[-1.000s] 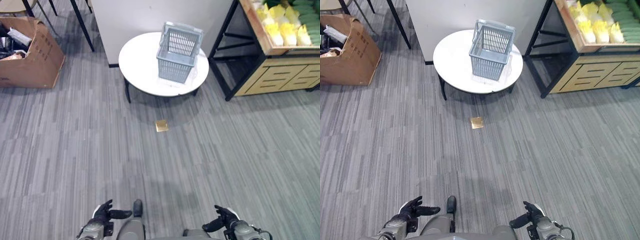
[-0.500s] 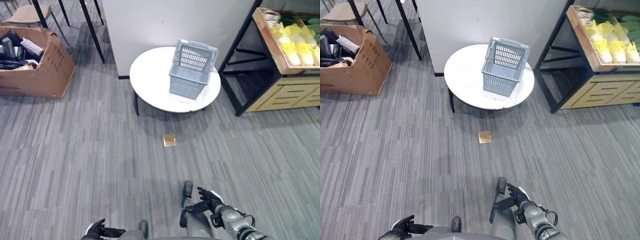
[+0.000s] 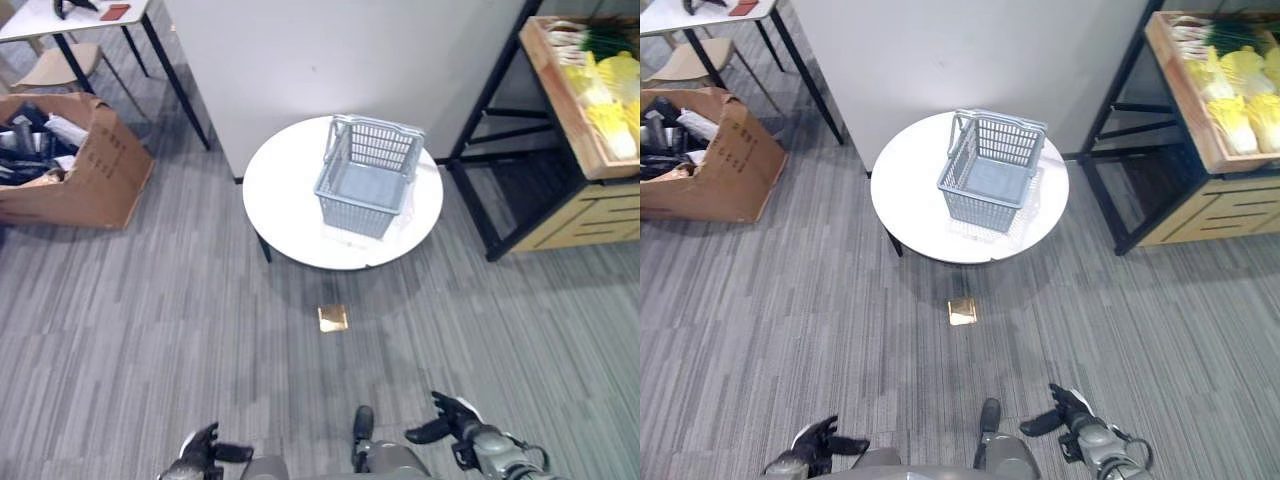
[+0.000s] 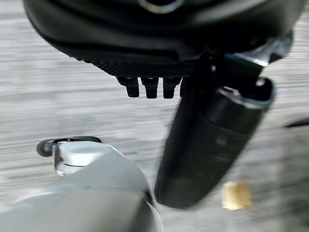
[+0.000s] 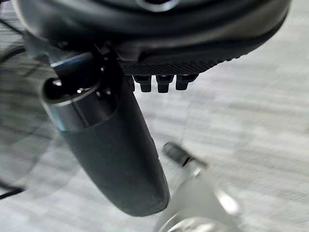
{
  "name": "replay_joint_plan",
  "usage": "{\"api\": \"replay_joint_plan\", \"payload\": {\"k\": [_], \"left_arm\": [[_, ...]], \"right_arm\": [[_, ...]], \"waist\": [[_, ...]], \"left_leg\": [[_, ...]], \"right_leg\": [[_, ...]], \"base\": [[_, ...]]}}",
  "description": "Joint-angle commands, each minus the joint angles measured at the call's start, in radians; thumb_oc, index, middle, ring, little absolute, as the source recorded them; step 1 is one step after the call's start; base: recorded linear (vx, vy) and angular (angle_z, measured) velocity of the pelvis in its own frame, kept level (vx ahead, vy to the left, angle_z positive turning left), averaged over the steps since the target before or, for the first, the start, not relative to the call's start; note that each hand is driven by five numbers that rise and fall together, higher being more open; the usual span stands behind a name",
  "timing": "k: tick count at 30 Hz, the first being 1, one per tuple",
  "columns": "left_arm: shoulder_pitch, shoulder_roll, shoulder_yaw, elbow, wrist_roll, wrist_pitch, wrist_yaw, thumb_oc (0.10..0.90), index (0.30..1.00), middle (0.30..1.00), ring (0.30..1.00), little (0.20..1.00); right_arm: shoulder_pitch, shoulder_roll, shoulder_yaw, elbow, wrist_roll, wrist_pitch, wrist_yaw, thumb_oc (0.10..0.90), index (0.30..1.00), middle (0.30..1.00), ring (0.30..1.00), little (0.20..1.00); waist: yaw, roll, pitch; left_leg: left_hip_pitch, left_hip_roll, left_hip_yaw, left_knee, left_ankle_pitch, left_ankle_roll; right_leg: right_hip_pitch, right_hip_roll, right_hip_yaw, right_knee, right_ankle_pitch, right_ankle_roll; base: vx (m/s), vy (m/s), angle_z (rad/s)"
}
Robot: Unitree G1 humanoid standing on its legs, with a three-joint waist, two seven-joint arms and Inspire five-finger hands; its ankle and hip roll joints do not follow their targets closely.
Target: Get the vegetables into the basket
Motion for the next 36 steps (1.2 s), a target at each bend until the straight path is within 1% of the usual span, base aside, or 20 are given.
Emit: {"api": "replay_joint_plan", "payload": {"k": [1, 2, 4, 8, 10, 11, 12, 16, 19, 20, 22, 23, 25, 26, 27, 29, 30, 32, 34, 36], "left_arm": [[0.017, -0.008, -0.032, 0.015, -0.004, -0.002, 0.01, 0.9, 1.0, 1.0, 1.0, 1.0], [0.02, -0.009, -0.033, 0.017, -0.004, -0.004, 0.017, 0.9, 1.0, 1.0, 1.0, 1.0], [0.021, -0.011, -0.036, 0.019, -0.004, -0.01, 0.022, 0.9, 1.0, 1.0, 1.0, 1.0], [0.029, -0.004, -0.029, 0.03, -0.002, -0.01, 0.019, 0.9, 1.0, 1.0, 1.0, 1.0], [0.041, 0.0, -0.024, 0.046, 0.018, -0.002, 0.009, 0.9, 1.0, 1.0, 1.0, 1.0], [0.041, 0.001, -0.024, 0.046, 0.018, -0.002, 0.009, 0.9, 1.0, 1.0, 1.0, 1.0], [0.043, 0.007, -0.031, 0.057, 0.043, 0.002, 0.003, 0.9, 1.0, 1.0, 1.0, 1.0], [0.051, 0.028, -0.033, 0.059, 0.07, 0.005, -0.009, 0.9, 1.0, 1.0, 1.0, 1.0], [0.052, 0.04, -0.022, 0.064, 0.077, 0.01, -0.004, 0.9, 1.0, 1.0, 1.0, 1.0], [0.052, 0.041, -0.022, 0.064, 0.077, 0.01, -0.004, 0.9, 1.0, 1.0, 1.0, 1.0], [0.053, 0.052, -0.014, 0.064, 0.076, 0.012, -0.003, 0.9, 1.0, 1.0, 1.0, 1.0], [0.054, 0.056, -0.018, 0.062, 0.082, 0.011, -0.004, 0.9, 1.0, 1.0, 1.0, 1.0], [0.052, 0.059, -0.016, 0.064, 0.079, 0.011, -0.006, 0.9, 1.0, 1.0, 1.0, 1.0], [0.052, 0.059, -0.016, 0.064, 0.079, 0.011, -0.006, 0.9, 1.0, 1.0, 1.0, 1.0], [0.046, 0.064, -0.011, 0.067, 0.071, 0.011, -0.005, 0.9, 1.0, 1.0, 1.0, 1.0], [0.042, 0.064, -0.009, 0.07, 0.068, 0.012, -0.005, 0.9, 1.0, 1.0, 1.0, 1.0], [0.036, 0.062, -0.004, 0.078, 0.06, 0.01, -0.002, 0.9, 1.0, 1.0, 1.0, 1.0], [0.041, 0.059, 0.003, 0.082, 0.051, 0.009, -0.001, 0.9, 1.0, 1.0, 1.0, 1.0], [0.055, 0.043, 0.011, 0.092, 0.046, 0.01, -0.003, 0.9, 1.0, 1.0, 1.0, 1.0], [0.055, 0.043, 0.011, 0.092, 0.046, 0.01, -0.003, 0.9, 1.0, 1.0, 1.0, 1.0]], "right_arm": [[0.001, -0.02, -0.014, -0.013, 0.017, -0.029, -0.011, 0.9, 1.0, 1.0, 1.0, 1.0], [0.006, -0.02, -0.009, -0.006, 0.003, -0.028, -0.016, 0.9, 1.0, 1.0, 1.0, 1.0], [0.011, -0.019, -0.008, -0.003, -0.004, -0.031, -0.02, 0.9, 1.0, 1.0, 1.0, 1.0], [0.022, -0.013, -0.022, -0.006, 0.004, -0.033, -0.018, 0.9, 1.0, 1.0, 1.0, 1.0], [0.038, -0.001, -0.038, 0.004, -0.003, -0.027, -0.01, 0.9, 1.0, 1.0, 1.0, 1.0], [0.038, -0.001, -0.038, 0.004, -0.003, -0.027, -0.01, 0.9, 1.0, 1.0, 1.0, 1.0], [0.042, 0.01, -0.045, 0.003, -0.005, -0.025, -0.006, 0.9, 1.0, 1.0, 1.0, 1.0], [0.031, 0.024, -0.037, -0.013, -0.007, -0.022, 0.006, 0.9, 1.0, 1.0, 1.0, 1.0], [0.014, 0.039, -0.029, -0.028, 0.001, -0.023, 0.006, 0.9, 1.0, 1.0, 1.0, 1.0], [0.014, 0.04, -0.029, -0.028, 0.001, -0.023, 0.006, 0.9, 1.0, 1.0, 1.0, 1.0], [0.004, 0.049, -0.025, -0.043, 0.014, -0.028, 0.006, 0.9, 1.0, 1.0, 1.0, 1.0], [-0.003, 0.055, -0.013, -0.069, 0.018, -0.034, 0.006, 0.9, 1.0, 1.0, 1.0, 1.0], [-0.007, 0.061, -0.004, -0.081, 0.022, -0.036, 0.006, 0.9, 1.0, 1.0, 1.0, 1.0], [-0.007, 0.061, -0.004, -0.081, 0.022, -0.036, 0.006, 0.9, 1.0, 1.0, 1.0, 1.0], [-0.016, 0.065, 0.0, -0.088, 0.032, -0.036, 0.01, 0.9, 1.0, 1.0, 1.0, 1.0], [-0.019, 0.067, 0.001, -0.086, 0.033, -0.036, 0.011, 0.9, 1.0, 1.0, 1.0, 1.0], [-0.023, 0.068, -0.002, -0.082, 0.038, -0.036, 0.01, 0.9, 1.0, 1.0, 1.0, 1.0], [-0.021, 0.068, -0.001, -0.081, 0.038, -0.036, 0.011, 0.9, 1.0, 1.0, 1.0, 1.0], [-0.016, 0.065, -0.004, -0.065, 0.038, -0.033, 0.01, 0.9, 1.0, 1.0, 1.0, 1.0], [-0.015, 0.064, -0.004, -0.065, 0.038, -0.033, 0.01, 0.9, 1.0, 1.0, 1.0, 1.0]], "waist": [[0.006, 0.015, 0.027], [0.019, 0.028, 0.022], [0.033, 0.042, 0.019], [0.039, 0.05, 0.01], [0.035, 0.044, -0.015], [0.035, 0.044, -0.014], [0.023, 0.026, -0.027], [0.022, -0.003, -0.026], [0.032, -0.01, -0.021], [0.033, -0.01, -0.021], [0.038, -0.002, -0.016], [0.036, 0.002, -0.011], [0.035, 0.0, -0.012], [0.034, 0.001, -0.011], [0.029, -0.003, -0.007], [0.025, -0.006, -0.003], [0.018, -0.017, 0.001], [0.019, -0.021, 0.003], [0.03, -0.028, -0.012], [0.03, -0.028, -0.012]], "left_leg": [[-0.034, 0.006, 0.04, -0.238, 0.074, 0.063], [-0.07, 0.032, 0.032, -0.338, 0.126, 0.057], [-0.103, 0.059, 0.008, -0.41, 0.2, 0.044], [-0.096, 0.082, 0.006, -0.461, 0.238, 0.03], [-0.068, 0.074, 0.035, -0.439, 0.203, 0.047], [-0.067, 0.074, 0.035, -0.438, 0.202, 0.047], [-0.064, 0.046, 0.059, -0.403, 0.164, 0.067], [-0.072, -0.006, 0.1, -0.302, 0.08, 0.101], [-0.056, -0.021, 0.117, -0.28, 0.043, 0.127], [-0.055, -0.021, 0.118, -0.28, 0.043, 0.127], [-0.024, -0.029, 0.124, -0.298, 0.036, 0.145], [0.015, -0.038, 0.13, -0.324, 0.032, 0.155], [0.041, -0.038, 0.141, -0.353, 0.033, 0.154], [0.044, -0.037, 0.14, -0.355, 0.033, 0.154], [0.054, -0.026, 0.14, -0.372, 0.033, 0.142], [0.058, -0.02, 0.134, -0.37, 0.029, 0.136], [0.067, -0.016, 0.115, -0.365, 0.018, 0.121], [0.072, -0.013, 0.106, -0.357, 0.012, 0.114], [0.085, 0.003, 0.097, -0.363, 0.016, 0.089], [0.086, 0.003, 0.096, -0.363, 0.016, 0.088]], "right_leg": [[-0.04, -0.062, 0.046, 0.083, -0.037, 0.156], [-0.015, -0.053, 0.065, 0.078, -0.056, 0.16], [0.016, -0.044, 0.086, 0.069, -0.072, 0.163], [0.058, -0.046, 0.124, 0.075, -0.096, 0.17], [0.079, -0.08, 0.147, 0.098, -0.106, 0.188], [0.08, -0.08, 0.148, 0.098, -0.106, 0.189], [0.078, -0.114, 0.169, 0.115, -0.072, 0.208], [0.051, -0.17, 0.208, 0.148, 0.009, 0.234], [0.026, -0.185, 0.213, 0.203, 0.062, 0.238], [0.026, -0.185, 0.214, 0.204, 0.062, 0.239], [-0.007, -0.179, 0.203, 0.289, 0.074, 0.229], [-0.036, -0.176, 0.174, 0.327, 0.083, 0.224], [-0.053, -0.186, 0.129, 0.279, 0.077, 0.224], [-0.05, -0.186, 0.127, 0.278, 0.077, 0.223], [-0.072, -0.195, 0.101, 0.19, 0.077, 0.237], [-0.075, -0.196, 0.102, 0.151, 0.083, 0.242], [-0.099, -0.199, 0.127, 0.084, 0.104, 0.254], [-0.102, -0.203, 0.133, 0.077, 0.119, 0.261], [-0.06, -0.187, 0.102, 0.03, 0.1, 0.257], [-0.059, -0.186, 0.102, 0.03, 0.1, 0.256]], "base": [[0.28, 0.118, -0.12], [0.36, 0.165, -0.2], [0.34, 0.205, -0.21], [0.25, 0.201, -0.38], [0.31, 0.368, -0.58], [0.22, 0.337, -0.36], [0.18, 0.309, -0.17], [0.13, 0.308, -0.12], [0.08, 0.196, -0.18], [0.07, 0.172, -0.34], [0.1, 0.208, -0.3], [0.13, 0.207, -0.11], [0.11, 0.085, -0.07], [0.1, -0.074, -0.13], [0.09, -0.118, -0.08], [0.11, -0.137, -0.01], [0.1, -0.112, 0.1], [0.12, -0.15, 0.15], [0.14, -0.227, 0.35], [0.11, -0.18, 0.42]]}}
